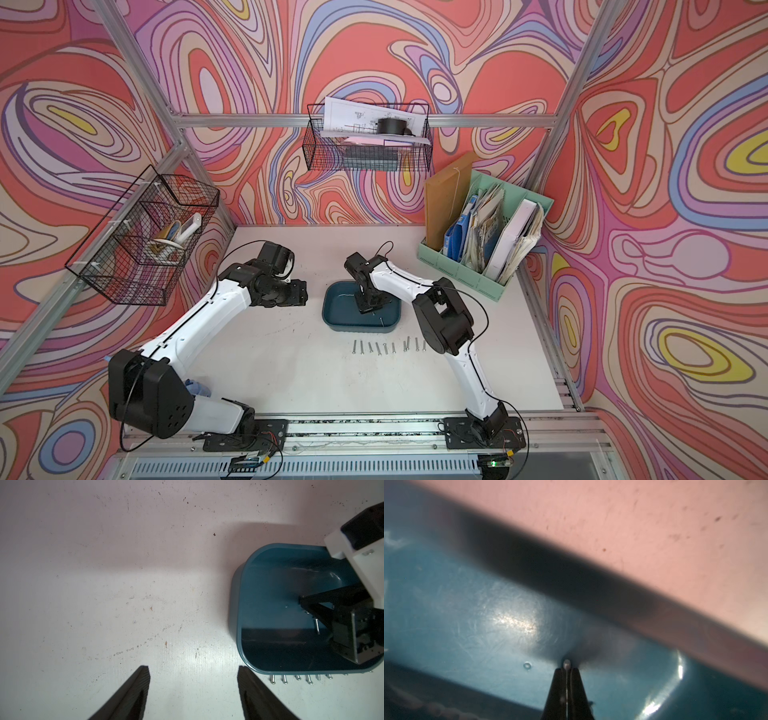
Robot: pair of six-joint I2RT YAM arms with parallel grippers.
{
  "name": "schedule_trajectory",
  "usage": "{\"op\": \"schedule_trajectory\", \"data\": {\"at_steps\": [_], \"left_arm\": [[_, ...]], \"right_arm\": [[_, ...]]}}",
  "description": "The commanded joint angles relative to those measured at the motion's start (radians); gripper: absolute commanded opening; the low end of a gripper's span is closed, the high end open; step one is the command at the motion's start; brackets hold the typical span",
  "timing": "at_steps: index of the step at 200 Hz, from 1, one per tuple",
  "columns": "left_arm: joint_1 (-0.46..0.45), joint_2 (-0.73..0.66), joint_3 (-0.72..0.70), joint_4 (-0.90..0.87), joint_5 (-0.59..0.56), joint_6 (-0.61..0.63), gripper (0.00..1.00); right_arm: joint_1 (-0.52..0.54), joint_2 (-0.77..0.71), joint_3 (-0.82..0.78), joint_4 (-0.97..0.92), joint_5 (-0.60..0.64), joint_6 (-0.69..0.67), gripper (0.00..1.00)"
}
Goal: Take out the screws from the storage box
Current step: Pick up the screw from the storage box, then place the screw at the center of the board.
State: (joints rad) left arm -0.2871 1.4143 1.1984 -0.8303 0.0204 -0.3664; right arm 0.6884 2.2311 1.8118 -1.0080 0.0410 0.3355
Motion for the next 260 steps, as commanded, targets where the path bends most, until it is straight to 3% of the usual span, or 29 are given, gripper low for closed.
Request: {"op": "schedule_trajectory", "data": {"at_steps": [1,46,112,185,260], "left_arm": [[0.006,-0.043,-0.036,0.034,0.037,-0.016,0.74],[0.006,-0.102,-0.122,0.129,0.161,-0.015,0.81],[0.001,-0.167,-0.191,0.19,0.252,-0.063,0.81],[-0.083,-0.131,-0.151,0.185,0.238,-0.082,0.79],[-0.137,-0.077,-0.107,0.163,0.205,-0.088,0.78]], "right_arm": [[0.007,-0.081,0.0,-0.005,0.052,0.018,0.0],[0.007,-0.212,-0.071,0.049,0.077,0.079,0.0],[0.007,-0.453,-0.308,0.045,0.163,0.184,0.0],[-0.006,-0.773,-0.711,0.042,0.211,0.398,0.02],[-0.141,-0.839,-0.993,0.149,0.138,0.442,0.04]]}}
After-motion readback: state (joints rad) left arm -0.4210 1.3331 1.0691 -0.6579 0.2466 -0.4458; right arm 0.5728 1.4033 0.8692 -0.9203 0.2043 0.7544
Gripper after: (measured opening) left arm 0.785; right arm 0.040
